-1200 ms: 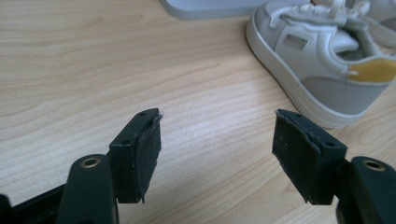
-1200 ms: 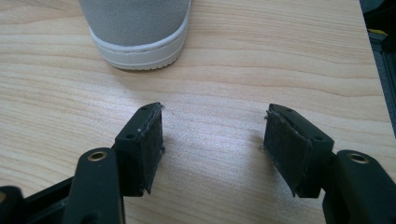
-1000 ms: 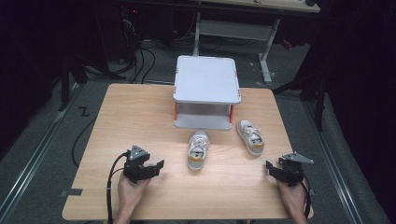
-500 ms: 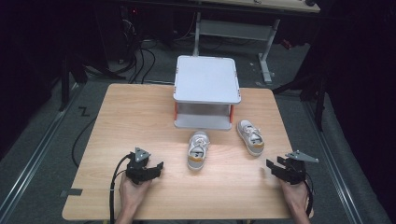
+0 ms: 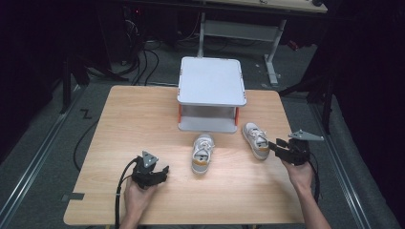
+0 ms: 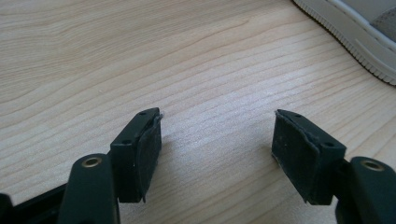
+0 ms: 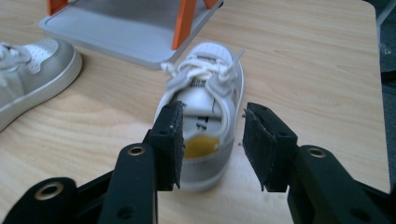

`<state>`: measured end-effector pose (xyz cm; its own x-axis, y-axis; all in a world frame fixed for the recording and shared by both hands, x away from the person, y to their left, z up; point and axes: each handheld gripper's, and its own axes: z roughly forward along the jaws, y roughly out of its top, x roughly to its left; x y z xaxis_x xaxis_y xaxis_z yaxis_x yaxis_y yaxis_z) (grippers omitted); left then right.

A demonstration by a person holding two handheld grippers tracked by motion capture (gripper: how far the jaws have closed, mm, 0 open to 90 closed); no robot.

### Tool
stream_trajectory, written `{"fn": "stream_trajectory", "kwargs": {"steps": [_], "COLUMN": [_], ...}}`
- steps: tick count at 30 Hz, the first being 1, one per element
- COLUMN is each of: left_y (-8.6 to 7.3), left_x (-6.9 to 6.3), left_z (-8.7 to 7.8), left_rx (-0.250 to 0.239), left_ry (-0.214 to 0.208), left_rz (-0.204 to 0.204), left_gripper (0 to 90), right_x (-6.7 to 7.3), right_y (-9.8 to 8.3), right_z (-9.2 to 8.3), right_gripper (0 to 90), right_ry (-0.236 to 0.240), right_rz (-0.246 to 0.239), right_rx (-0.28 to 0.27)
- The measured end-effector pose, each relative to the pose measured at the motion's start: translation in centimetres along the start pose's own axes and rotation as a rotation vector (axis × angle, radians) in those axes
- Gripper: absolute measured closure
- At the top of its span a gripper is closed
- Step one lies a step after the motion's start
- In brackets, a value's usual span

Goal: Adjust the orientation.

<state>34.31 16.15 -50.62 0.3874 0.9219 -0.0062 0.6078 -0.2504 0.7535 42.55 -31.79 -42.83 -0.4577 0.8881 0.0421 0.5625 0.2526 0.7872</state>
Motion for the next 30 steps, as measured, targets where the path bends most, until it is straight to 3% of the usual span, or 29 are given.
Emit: {"fn": "stream_trajectory", "kwargs": {"steps": [13, 19, 21, 30], "left_y": [0.0, 0.0, 0.0, 0.0], "left_x": [0.2, 0.3, 0.3, 0.3], "left_z": [0.0, 0.0, 0.0, 0.0], "left_rx": [-0.007, -0.007, -0.008, -0.007], "left_ry": [-0.012, -0.015, -0.016, -0.010], "left_rz": [-0.022, -0.025, -0.026, -0.033], "left_gripper": [33.7, 33.6, 33.6, 33.3], "right_x": [0.4, 0.0, -0.2, 0.0], "right_y": [2.5, 2.2, 2.3, 2.5], "right_z": [4.4, 5.5, 5.4, 5.0], "right_gripper": [62.4, 68.4, 70.8, 79.1], "right_ry": [-0.047, -0.064, -0.052, -0.087], "right_rz": [-0.070, -0.063, -0.055, -0.069], "right_rx": [0.140, 0.182, 0.181, 0.167]}}
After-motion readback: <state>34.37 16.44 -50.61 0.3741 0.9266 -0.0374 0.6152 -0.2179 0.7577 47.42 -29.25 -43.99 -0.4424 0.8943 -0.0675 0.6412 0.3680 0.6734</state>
